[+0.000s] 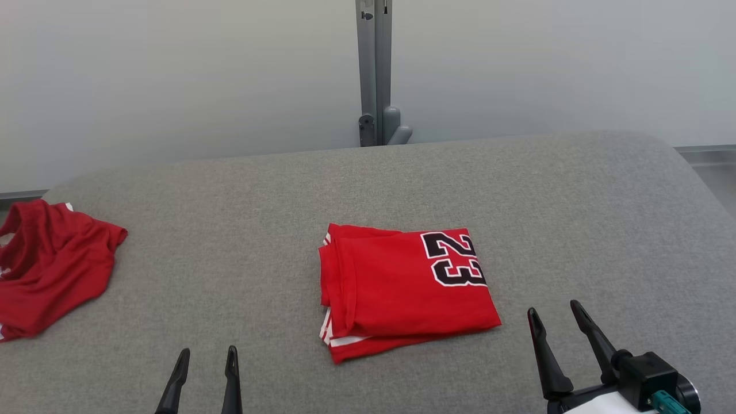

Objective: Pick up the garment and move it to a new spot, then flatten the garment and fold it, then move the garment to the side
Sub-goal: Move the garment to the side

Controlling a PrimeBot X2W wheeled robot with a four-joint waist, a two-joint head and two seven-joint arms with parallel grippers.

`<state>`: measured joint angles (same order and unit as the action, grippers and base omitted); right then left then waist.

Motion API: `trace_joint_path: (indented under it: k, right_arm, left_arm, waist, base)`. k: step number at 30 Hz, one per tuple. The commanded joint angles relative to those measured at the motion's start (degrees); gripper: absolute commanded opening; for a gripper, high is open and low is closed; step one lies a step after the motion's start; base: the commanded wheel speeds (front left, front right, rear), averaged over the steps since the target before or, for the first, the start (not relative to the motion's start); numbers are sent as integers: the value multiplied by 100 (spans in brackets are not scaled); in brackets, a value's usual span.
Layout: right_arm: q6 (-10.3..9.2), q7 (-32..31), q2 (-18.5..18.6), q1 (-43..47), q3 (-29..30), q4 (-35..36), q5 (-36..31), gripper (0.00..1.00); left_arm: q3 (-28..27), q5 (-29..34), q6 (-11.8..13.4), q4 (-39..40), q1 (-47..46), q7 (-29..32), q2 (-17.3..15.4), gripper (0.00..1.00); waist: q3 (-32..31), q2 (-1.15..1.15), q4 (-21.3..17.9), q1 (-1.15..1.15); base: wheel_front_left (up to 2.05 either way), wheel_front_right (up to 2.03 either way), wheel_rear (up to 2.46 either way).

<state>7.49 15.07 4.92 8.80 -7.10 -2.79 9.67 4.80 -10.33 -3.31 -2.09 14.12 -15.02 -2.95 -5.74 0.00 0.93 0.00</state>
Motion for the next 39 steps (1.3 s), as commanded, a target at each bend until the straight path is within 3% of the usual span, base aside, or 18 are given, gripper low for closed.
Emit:
trace_joint_path:
  k: [1,31,39]
  right_arm:
    - [-1,18,25,52,4,-12,-40,100]
    - [-1,20,-34,36,-21,-168,7,100]
    - [-1,19,-74,-484,-15,-822,278,100]
  left_arm:
    - [0,50,33,17,95,-12,6,100]
    - [119,30,86,5,-3,-12,6,100]
    - [114,-236,23,38,-166,-12,6,100]
  waist:
    - [-3,0,15,0]
    - [-25,0,71,0]
    - [192,0,68,0]
  base:
    - [0,0,0]
    - [0,0,0]
    - [0,0,0]
